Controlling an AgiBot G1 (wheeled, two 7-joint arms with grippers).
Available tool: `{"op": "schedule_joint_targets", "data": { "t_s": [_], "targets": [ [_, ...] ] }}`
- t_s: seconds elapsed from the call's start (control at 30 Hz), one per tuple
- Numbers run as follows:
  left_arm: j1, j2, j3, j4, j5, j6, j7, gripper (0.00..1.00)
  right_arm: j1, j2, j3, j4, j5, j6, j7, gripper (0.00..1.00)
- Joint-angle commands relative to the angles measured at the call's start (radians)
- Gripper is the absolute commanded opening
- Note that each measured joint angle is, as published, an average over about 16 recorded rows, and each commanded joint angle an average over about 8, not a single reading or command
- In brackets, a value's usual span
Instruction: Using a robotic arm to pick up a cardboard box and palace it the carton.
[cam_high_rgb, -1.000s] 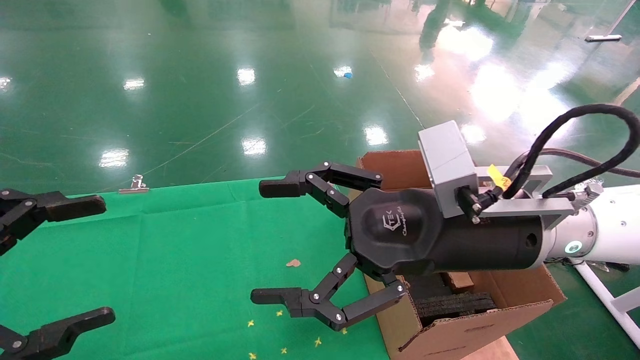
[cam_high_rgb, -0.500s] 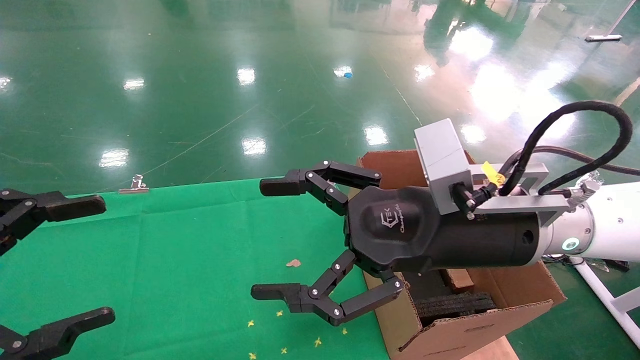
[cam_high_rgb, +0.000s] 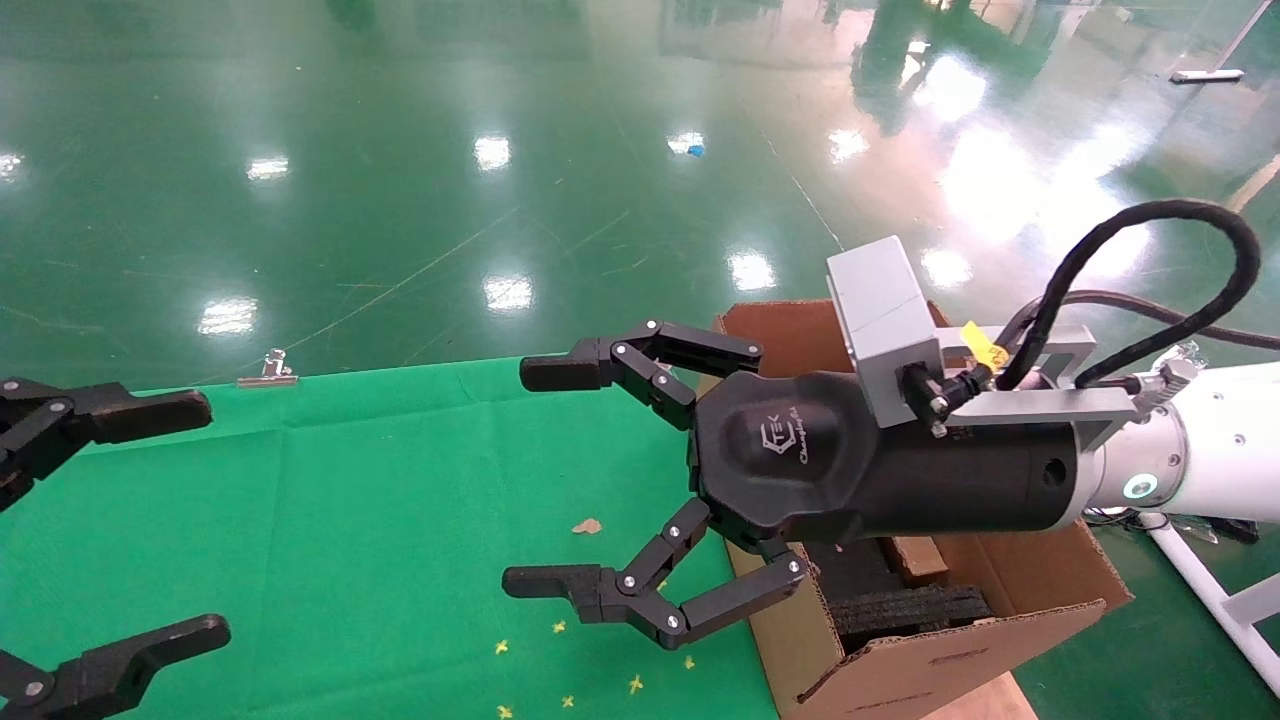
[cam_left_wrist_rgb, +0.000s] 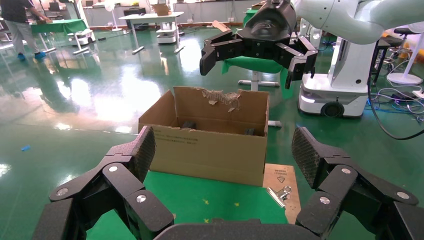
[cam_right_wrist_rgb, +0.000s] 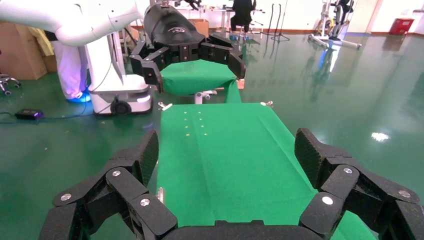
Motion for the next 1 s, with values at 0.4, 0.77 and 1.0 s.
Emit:
{"op": "schedule_joint_targets", "data": {
  "t_s": [0.4,0.77,1.0],
  "targets": [
    [0.000,0.000,0.000,0.000,0.000,0.000,0.000,1.00,0.001,0.000,-0.001,-0.001,-0.001,0.001,0.001,1.00],
    [0.000,0.000,0.000,0.000,0.000,0.000,0.000,1.00,0.002,0.000,-0.002,-0.001,-0.001,0.001,0.001,1.00],
    [0.000,0.000,0.000,0.000,0.000,0.000,0.000,1.00,0.002,0.000,-0.002,-0.001,-0.001,0.001,0.001,1.00]
  ]
}}
